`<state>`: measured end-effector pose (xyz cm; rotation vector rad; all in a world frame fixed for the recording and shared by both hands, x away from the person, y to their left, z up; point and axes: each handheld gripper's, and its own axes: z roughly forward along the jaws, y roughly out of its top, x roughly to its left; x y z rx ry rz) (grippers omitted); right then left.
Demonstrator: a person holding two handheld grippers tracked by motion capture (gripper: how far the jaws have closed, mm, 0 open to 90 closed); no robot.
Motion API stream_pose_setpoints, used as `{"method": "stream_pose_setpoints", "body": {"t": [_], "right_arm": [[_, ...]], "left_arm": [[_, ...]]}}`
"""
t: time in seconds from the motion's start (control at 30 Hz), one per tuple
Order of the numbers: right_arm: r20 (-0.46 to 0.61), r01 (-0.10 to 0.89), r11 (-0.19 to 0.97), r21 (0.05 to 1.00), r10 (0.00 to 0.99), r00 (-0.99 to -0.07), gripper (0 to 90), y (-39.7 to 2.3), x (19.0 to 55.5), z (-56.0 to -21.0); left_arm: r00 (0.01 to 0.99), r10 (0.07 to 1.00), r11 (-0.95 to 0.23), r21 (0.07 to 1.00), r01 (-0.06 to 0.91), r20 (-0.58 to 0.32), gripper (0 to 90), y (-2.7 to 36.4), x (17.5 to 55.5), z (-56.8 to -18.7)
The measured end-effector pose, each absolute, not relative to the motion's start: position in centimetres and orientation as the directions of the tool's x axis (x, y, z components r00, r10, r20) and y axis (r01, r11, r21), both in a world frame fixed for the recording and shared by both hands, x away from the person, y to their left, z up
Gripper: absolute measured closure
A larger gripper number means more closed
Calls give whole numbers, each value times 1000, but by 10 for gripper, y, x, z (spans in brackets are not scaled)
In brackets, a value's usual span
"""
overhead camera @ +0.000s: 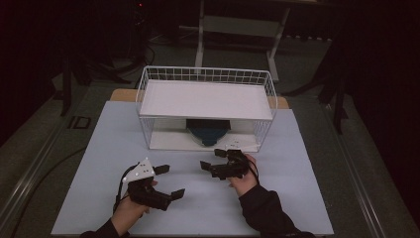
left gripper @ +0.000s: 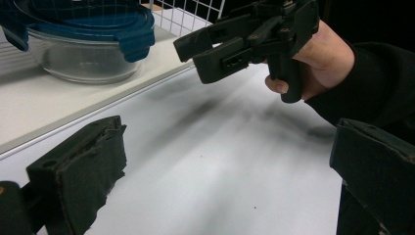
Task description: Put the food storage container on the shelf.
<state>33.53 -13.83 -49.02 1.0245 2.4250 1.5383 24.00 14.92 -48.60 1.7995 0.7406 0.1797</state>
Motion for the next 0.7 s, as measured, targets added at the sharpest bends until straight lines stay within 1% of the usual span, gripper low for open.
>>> {"method": "stream_pose_setpoints", "body": {"t": [0.43, 0.47, 0.7], "right_arm": [[246, 479, 285, 830, 584, -773, 184, -160, 315, -493], [245, 482, 286, 828, 590, -769, 183, -167, 309, -494], [236, 476, 282, 833, 597, -767, 181, -181, 292, -493]], "left_arm": [[796, 561, -188, 902, 389, -226, 4, 149, 237, -486], [797, 561, -189, 902, 388, -224, 3, 149, 236, -486], [798, 560, -192, 901, 388, -224, 3, 149, 236, -487]]}}
